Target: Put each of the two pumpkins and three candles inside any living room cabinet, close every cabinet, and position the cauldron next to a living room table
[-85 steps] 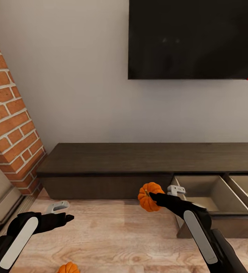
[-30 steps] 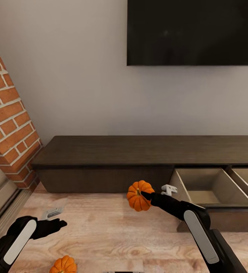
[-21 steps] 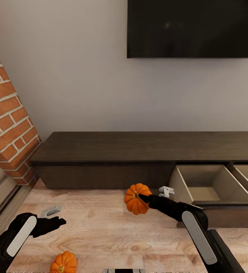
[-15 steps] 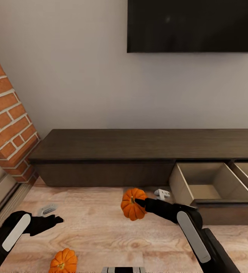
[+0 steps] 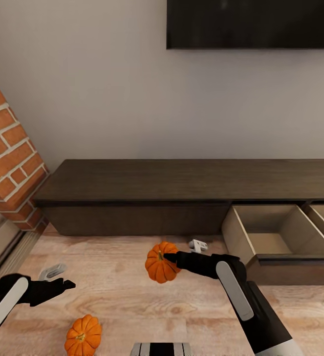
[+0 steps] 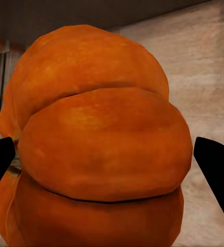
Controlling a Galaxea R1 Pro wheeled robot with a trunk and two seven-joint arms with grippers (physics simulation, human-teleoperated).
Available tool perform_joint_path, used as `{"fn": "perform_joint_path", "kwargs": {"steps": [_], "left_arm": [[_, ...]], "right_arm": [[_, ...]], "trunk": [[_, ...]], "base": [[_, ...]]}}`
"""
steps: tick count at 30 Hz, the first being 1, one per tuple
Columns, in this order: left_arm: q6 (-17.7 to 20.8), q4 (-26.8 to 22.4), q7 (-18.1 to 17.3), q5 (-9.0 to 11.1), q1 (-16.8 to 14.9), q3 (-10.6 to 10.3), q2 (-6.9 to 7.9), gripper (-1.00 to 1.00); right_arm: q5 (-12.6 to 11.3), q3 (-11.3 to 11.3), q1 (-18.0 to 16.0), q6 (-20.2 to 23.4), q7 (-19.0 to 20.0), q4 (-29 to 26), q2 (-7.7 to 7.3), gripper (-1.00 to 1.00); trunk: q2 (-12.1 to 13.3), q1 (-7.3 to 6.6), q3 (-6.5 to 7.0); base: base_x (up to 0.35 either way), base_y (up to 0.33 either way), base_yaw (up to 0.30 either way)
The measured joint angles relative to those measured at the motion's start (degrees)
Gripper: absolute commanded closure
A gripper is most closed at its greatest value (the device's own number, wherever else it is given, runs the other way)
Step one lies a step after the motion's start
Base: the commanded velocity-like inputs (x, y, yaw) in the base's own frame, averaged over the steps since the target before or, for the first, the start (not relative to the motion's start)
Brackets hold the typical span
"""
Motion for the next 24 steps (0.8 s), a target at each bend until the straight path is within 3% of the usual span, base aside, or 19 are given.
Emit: {"fn": "perform_joint_path", "kwargs": {"steps": [4,8,11,17,24], "left_arm": [[0.0,0.0,-0.3,0.2,-0.1,0.6,0.01,-1.0],[0.1,0.5,-3.2,0.5,-0.2,1.5,0.17,-1.0],[0.1,2.1,-5.9,0.5,-0.9,1.7,1.76,-1.0],[0.2,3.0,-8.6,0.2,-1.1,1.7,3.43,-1.0],[0.2,3.1,-8.9,0.2,-1.1,1.7,3.76,-1.0]], "right_arm": [[0.1,-0.2,0.0,0.2,0.0,0.1,-0.04,1.0],[0.3,0.1,-0.1,0.1,0.0,-0.5,0.02,1.0],[0.4,0.2,-0.1,0.1,0.0,-1.0,0.02,1.0],[0.3,0.3,0.0,-0.1,0.0,-1.2,0.05,1.0],[0.3,0.3,0.0,-0.1,0.0,-0.7,0.11,1.0]], "trunk": [[-0.1,0.1,-0.89],[-0.1,0.2,-1.77],[-0.1,0.28,-2.44],[-0.2,0.44,-3.77],[-0.3,0.62,-5.32]], "base": [[0.0,0.0,0.0],[0.0,0.0,0.0],[0.0,0.0,0.0],[0.0,0.0,0.0],[0.0,0.0,0.0]]}}
